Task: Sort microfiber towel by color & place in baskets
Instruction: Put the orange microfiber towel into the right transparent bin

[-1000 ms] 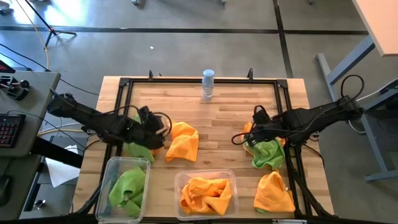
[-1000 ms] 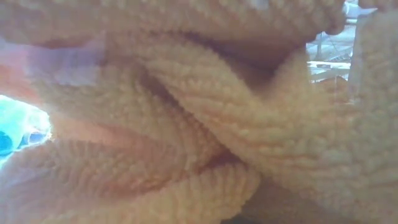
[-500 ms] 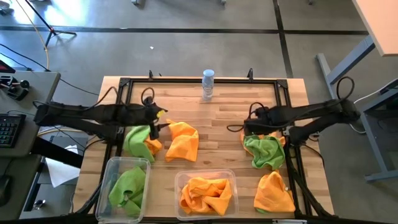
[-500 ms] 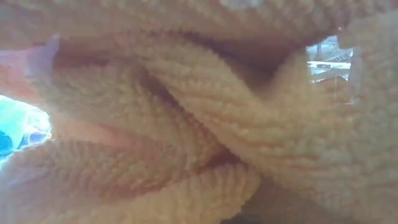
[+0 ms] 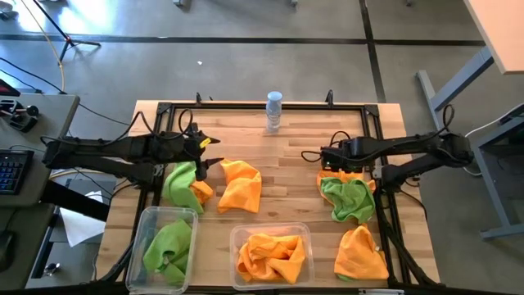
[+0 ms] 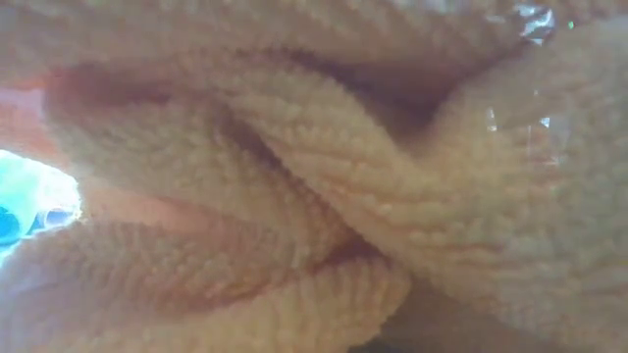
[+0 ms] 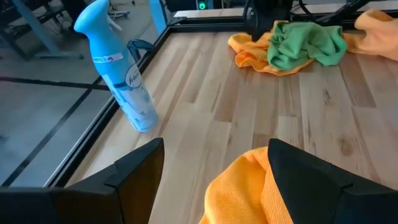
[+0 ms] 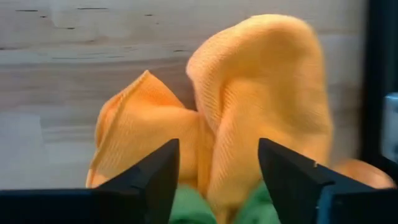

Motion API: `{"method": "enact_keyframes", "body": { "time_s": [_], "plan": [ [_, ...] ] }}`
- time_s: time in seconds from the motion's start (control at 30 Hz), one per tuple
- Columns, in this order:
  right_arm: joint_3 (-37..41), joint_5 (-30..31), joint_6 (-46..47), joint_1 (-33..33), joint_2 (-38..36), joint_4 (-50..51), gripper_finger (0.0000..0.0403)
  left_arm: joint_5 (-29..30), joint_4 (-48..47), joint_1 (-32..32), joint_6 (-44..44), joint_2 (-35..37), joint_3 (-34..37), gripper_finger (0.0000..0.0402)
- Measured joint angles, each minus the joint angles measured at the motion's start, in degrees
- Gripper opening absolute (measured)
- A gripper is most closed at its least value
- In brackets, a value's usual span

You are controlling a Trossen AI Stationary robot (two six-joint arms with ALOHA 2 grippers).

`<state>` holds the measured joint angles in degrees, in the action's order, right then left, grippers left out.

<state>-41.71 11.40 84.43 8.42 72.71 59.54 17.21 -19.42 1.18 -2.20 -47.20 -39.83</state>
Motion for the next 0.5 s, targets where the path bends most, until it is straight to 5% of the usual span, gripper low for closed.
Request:
{"method": "enact_keyframes", "body": {
  "time_s": [0.17, 0.5],
  "plan": [
    [6.34, -0.88, 0.1, 2.45, 0.0, -5.79, 0.0251, 0.04, 0.0, -0.01, 0.0, -0.02, 0.0, 0.0273],
    [13.45, -4.59, 0.14, 4.31, 2.65, -15.33, 0.0245, 0.2, 0.0, -0.01, 0.03, -0.02, 0.02, 0.0273]
  ]
}}
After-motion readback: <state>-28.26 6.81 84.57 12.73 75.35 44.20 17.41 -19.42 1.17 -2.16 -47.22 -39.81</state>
